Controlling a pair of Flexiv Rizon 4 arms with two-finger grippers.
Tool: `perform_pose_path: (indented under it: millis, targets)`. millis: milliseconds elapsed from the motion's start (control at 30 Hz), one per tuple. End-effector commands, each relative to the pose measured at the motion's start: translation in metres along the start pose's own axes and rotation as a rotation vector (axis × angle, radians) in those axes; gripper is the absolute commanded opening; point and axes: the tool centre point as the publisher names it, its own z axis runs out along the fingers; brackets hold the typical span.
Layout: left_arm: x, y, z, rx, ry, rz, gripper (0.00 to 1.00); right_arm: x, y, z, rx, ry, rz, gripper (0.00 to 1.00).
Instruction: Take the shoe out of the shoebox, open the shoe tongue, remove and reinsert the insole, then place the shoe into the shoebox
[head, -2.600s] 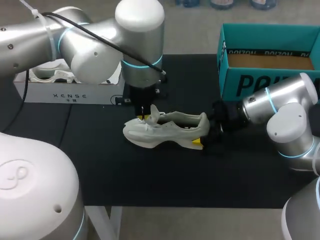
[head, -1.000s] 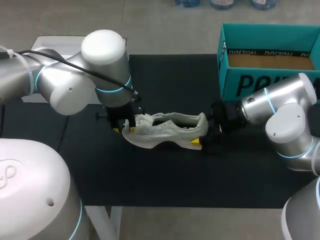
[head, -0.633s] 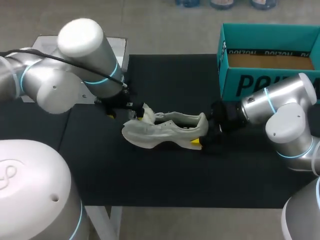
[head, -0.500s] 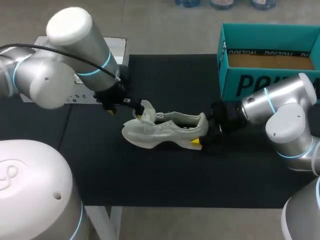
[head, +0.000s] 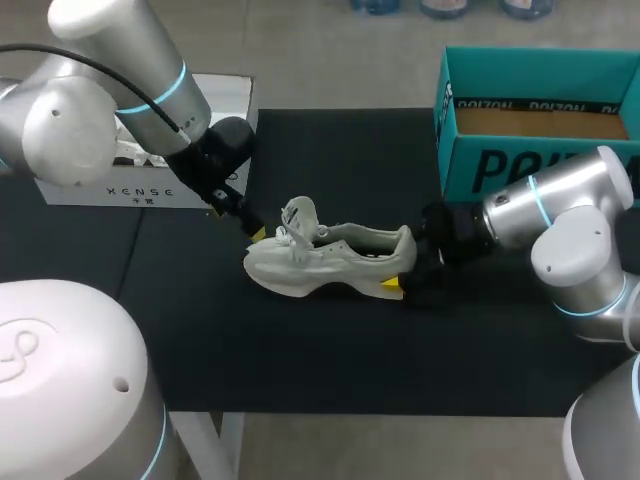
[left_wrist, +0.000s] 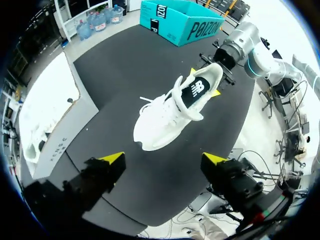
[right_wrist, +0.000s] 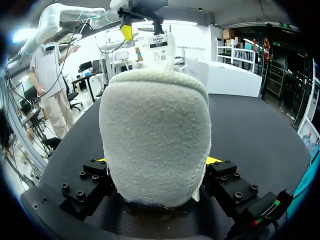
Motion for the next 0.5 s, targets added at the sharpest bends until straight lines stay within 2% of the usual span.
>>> perform_pose_path:
  millis: [33, 67, 233, 500]
  targets:
    - [0.001, 0.002, 0.009, -0.125, 0.205, 0.661, 0.05, -0.001, -0.004, 0.003, 0.001, 0.000, 0.001, 0.00]
    - [0.002, 0.001, 0.006, -0.145, 0.195, 0.683, 0.00, -0.001, -0.004, 0.003, 0.001, 0.000, 0.001, 0.00]
    - [0.005, -0.005, 0.000, -0.197, 0.160, 0.751, 0.00, -0.001, -0.004, 0.003, 0.001, 0.000, 0.001, 0.00]
    - [0.022, -0.026, -0.005, -0.280, 0.094, 0.844, 0.00, -0.001, -0.004, 0.003, 0.001, 0.000, 0.001, 0.00]
